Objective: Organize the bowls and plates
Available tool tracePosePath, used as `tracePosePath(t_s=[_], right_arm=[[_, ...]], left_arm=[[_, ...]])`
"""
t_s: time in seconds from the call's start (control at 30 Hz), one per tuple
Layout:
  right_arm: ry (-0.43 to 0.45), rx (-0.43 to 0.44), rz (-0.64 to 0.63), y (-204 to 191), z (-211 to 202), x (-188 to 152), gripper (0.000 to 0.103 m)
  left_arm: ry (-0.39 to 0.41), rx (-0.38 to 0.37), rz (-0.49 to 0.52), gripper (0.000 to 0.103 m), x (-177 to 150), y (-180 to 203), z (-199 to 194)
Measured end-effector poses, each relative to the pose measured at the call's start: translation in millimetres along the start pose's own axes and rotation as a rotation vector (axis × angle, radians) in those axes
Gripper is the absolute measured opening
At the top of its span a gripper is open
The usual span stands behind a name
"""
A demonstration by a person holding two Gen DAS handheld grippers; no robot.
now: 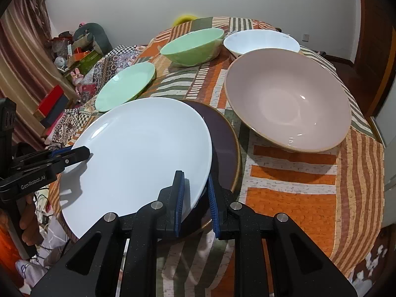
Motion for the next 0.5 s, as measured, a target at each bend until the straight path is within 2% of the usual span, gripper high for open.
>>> tracePosePath(t_s=[0.5], right_arm=[[0.006, -0.037, 0.04, 8.6, 1.5, 1.8, 0.017]], left_arm=[[-0.011, -0.006, 0.02, 0.026, 8.3, 7.2, 22.6]])
Point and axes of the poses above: each gripper's, at about its wrist camera, not at the fingertips, and z roughly the way its jaws point, y to its right, x to its top, the point moved 1 cm from there along z, roughly the way its jaws point, and after that the axes turned 3 degrees about z, right-handed, at the moved point
